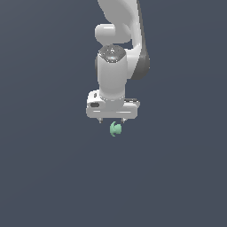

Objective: Pick up the object and move it to a goal position.

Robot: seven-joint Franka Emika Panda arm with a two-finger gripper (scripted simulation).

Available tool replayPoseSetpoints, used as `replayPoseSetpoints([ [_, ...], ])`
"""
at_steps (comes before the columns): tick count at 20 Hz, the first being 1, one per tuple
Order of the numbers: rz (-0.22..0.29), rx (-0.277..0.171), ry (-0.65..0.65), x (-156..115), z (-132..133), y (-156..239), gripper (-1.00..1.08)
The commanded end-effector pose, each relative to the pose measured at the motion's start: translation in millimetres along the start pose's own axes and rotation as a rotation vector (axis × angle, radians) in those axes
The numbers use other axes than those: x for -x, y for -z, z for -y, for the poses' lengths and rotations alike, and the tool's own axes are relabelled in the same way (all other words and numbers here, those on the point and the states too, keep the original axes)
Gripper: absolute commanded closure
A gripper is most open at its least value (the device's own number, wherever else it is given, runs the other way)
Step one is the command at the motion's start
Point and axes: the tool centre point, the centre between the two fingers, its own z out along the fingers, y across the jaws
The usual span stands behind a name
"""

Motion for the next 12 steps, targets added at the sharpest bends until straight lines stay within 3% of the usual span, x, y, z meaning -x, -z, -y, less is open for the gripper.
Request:
replayPoseSetpoints([
  [1, 0.000, 0.000, 0.000, 0, 0, 0, -0.92],
  [12, -0.018, -0.012, 0.063, -1, 20, 4, -0.92],
])
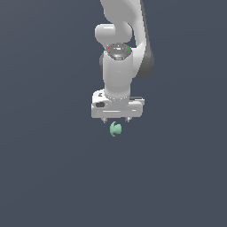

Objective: Pick up the object and move it to a goal position.

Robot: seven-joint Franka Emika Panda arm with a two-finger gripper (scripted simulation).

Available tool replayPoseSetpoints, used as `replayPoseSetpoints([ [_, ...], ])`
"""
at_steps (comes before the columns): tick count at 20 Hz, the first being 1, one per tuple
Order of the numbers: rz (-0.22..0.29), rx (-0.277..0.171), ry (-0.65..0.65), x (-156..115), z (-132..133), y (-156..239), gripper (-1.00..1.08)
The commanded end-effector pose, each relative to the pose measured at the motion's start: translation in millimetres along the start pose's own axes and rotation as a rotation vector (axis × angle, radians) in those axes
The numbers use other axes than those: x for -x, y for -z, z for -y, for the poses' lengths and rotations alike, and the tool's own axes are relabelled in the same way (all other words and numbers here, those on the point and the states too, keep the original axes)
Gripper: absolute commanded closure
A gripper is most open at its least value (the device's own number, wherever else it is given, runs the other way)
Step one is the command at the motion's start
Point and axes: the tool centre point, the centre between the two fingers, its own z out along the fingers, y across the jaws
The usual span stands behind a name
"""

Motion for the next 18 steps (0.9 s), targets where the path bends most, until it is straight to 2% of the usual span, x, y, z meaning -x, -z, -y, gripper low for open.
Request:
replayPoseSetpoints([
  [1, 0.000, 0.000, 0.001, 0, 0, 0, -0.92],
  [8, 0.009, -0.001, 0.003, 7, 0, -14, -0.92],
  [18, 0.054, -0.003, 0.014, 46, -1, -79, -0.92],
])
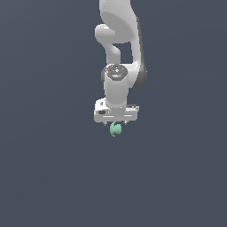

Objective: Pick up the object and move it to a goal position.

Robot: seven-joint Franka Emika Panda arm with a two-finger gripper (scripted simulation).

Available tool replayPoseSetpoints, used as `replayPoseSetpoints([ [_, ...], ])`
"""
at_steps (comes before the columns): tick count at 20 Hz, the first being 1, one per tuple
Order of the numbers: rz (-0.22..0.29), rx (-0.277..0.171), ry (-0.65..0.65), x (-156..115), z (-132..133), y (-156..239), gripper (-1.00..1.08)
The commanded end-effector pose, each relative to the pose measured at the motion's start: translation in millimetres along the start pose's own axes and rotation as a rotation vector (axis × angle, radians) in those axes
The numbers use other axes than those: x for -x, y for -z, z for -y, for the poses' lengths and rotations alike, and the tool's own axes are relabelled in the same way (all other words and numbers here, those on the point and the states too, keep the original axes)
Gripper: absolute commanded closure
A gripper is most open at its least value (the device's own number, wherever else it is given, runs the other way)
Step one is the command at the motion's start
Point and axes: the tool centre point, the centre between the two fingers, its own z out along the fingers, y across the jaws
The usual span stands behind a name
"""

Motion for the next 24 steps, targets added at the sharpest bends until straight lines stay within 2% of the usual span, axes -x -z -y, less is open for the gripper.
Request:
replayPoseSetpoints([
  [1, 0.009, -0.001, 0.002, 9, 0, -14, -0.92],
  [12, 0.018, -0.001, 0.004, 17, 0, -31, -0.92],
  [24, 0.018, -0.001, 0.004, 19, 0, -76, -0.92],
])
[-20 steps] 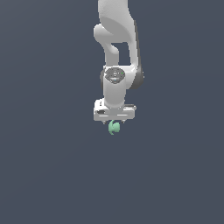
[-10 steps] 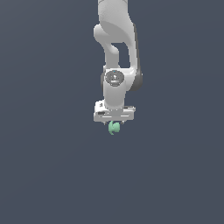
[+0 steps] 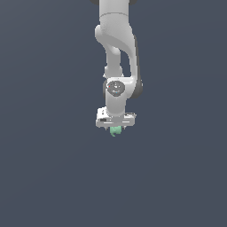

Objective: Pick up the object and move it to a goal position.

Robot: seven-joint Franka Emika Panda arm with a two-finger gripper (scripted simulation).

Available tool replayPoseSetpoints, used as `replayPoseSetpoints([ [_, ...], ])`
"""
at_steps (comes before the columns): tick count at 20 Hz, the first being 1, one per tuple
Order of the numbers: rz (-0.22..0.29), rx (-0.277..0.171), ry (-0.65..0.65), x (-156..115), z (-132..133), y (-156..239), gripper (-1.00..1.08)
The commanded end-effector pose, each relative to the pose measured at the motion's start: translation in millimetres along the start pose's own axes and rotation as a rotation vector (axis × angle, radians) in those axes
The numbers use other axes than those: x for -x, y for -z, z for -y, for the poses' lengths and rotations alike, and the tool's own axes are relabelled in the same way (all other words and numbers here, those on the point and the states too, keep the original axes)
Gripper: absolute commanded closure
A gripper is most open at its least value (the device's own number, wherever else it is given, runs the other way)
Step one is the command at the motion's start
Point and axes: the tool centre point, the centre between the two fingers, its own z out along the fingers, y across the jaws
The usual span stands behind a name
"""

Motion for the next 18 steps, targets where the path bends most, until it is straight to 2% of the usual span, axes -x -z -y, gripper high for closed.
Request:
replayPoseSetpoints([
  [1, -0.001, 0.000, 0.000, -0.8, -0.1, -3.7, -0.92],
  [2, -0.001, 0.000, 0.000, -0.9, -0.1, -3.9, -0.92],
  [3, -0.001, 0.000, 0.000, -0.9, -0.1, -3.9, 1.08],
  [18, -0.002, 0.000, -0.001, 0.0, -1.7, 2.6, 1.08],
])
